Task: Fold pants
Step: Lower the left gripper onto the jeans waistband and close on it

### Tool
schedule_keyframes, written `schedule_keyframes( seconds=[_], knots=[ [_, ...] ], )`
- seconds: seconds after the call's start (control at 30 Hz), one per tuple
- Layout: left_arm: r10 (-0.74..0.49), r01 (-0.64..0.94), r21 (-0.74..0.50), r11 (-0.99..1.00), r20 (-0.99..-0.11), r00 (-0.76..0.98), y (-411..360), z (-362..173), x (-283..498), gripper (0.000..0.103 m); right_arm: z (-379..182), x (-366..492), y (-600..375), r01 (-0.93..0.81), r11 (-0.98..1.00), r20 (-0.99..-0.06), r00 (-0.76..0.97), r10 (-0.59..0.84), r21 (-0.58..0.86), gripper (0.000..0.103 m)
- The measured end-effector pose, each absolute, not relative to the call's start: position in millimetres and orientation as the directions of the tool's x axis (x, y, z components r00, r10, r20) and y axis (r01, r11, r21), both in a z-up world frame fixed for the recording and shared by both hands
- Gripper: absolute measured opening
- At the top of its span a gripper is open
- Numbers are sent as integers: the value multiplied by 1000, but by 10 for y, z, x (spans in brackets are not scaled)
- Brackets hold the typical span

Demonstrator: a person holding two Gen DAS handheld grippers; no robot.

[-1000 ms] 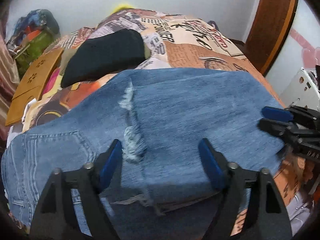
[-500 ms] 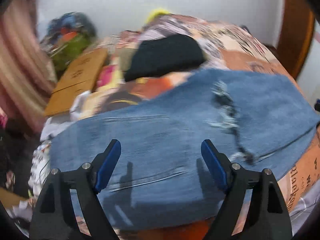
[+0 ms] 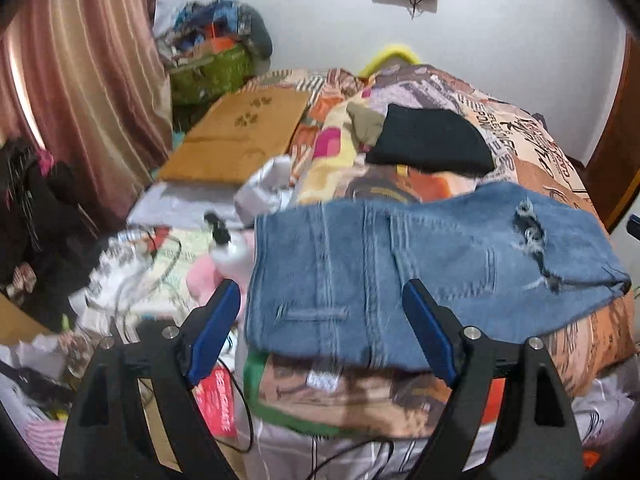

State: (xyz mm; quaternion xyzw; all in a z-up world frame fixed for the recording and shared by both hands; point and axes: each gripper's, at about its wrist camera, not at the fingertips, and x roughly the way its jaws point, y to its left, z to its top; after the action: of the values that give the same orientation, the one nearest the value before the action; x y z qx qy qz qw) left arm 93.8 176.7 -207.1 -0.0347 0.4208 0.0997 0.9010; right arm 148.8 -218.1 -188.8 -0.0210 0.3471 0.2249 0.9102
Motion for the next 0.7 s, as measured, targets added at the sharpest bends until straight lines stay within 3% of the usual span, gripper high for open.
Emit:
schedule_keyframes(
  seconds=[0.3, 0.47, 0.7],
  knots=[
    [-101, -207, -246, 947, -839, 535, 1954, -2737, 760, 84, -2056, 1402, -1424, -554, 829, -661, 593, 459, 78, 50],
    [-212, -213, -367, 906, -826, 523, 1966, -2997, 856, 84, -2140, 1379, -1242, -578, 815, -688, 577, 441, 38, 51],
    [-275, -227, -479, 848, -764, 583, 2071, -3065, 944, 85, -2272, 1453, -1134, -576, 816, -719, 549, 426, 44, 51]
  ],
)
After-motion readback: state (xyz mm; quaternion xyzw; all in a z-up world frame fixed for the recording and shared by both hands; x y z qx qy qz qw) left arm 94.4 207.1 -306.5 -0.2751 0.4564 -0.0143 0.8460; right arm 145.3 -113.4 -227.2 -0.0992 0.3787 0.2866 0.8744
